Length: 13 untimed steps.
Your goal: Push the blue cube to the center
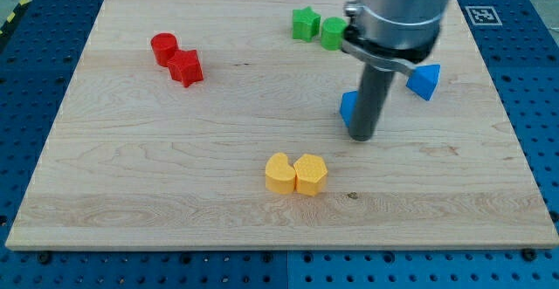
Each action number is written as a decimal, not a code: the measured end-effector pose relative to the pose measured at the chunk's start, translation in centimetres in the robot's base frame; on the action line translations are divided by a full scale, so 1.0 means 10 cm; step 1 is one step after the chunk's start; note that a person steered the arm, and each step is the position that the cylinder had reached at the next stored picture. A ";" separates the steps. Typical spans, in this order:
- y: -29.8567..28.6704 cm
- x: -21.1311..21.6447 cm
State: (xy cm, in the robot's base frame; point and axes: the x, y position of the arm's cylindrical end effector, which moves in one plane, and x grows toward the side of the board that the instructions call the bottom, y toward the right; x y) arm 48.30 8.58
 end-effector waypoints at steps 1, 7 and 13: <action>-0.02 -0.21; 0.41 -0.44; 0.36 -0.80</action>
